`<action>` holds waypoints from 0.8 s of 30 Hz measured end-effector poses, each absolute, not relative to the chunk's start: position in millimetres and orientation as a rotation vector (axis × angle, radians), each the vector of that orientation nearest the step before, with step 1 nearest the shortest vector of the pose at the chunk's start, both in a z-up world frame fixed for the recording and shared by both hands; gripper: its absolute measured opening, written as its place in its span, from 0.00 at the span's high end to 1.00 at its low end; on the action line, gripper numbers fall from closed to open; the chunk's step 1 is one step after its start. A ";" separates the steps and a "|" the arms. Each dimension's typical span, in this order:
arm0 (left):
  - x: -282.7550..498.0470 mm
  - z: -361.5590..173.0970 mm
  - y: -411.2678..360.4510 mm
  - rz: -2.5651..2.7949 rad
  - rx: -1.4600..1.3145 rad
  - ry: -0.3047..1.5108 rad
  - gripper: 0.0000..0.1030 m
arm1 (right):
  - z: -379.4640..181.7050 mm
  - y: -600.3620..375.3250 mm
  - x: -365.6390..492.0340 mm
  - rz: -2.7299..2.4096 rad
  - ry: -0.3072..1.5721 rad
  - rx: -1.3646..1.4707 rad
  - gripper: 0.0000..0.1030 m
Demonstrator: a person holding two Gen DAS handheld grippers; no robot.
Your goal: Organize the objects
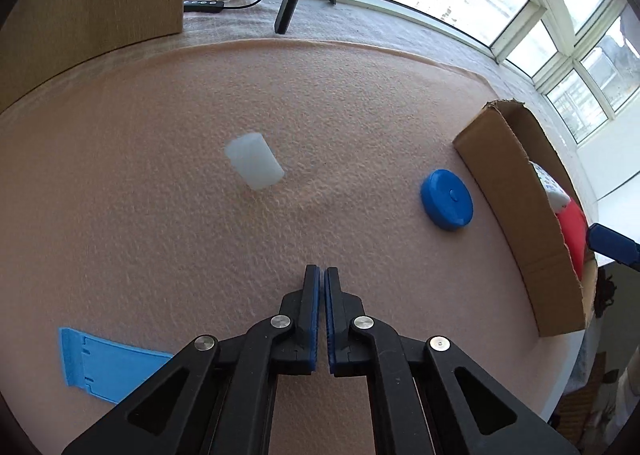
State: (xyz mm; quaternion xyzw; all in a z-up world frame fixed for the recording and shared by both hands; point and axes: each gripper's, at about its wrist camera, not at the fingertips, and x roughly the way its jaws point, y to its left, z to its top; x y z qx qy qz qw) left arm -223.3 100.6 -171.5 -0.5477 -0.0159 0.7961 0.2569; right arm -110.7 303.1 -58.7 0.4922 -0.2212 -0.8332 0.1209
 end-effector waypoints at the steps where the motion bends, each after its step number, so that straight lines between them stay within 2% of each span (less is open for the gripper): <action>1: -216.9 -168.4 97.1 2.155 -1.480 -0.054 0.98 | -57.9 300.8 -112.2 -2.435 -0.634 1.437 0.34; 5: -209.8 -145.8 84.5 2.197 -1.410 -0.098 0.98 | -54.7 292.9 -119.2 -2.435 -0.604 1.428 0.34; 6: -213.3 -138.9 80.1 2.228 -1.388 -0.119 0.95 | -54.0 291.2 -120.8 -2.434 -0.602 1.428 0.34; 9: -234.7 -128.7 68.2 2.293 -1.381 -0.184 0.81 | -51.2 288.3 -122.4 -2.437 -0.592 1.418 0.34; 12: -260.1 -126.1 59.6 2.359 -1.392 -0.225 0.55 | -50.1 287.5 -120.7 -2.437 -0.589 1.418 0.34; 13: -264.6 -124.9 56.5 2.387 -1.384 -0.226 0.51 | -50.1 288.0 -119.8 -2.437 -0.589 1.419 0.34; 24: -312.4 -155.8 43.4 2.430 -1.488 -0.227 0.51 | -63.1 303.9 -119.8 -2.441 -0.618 1.463 0.34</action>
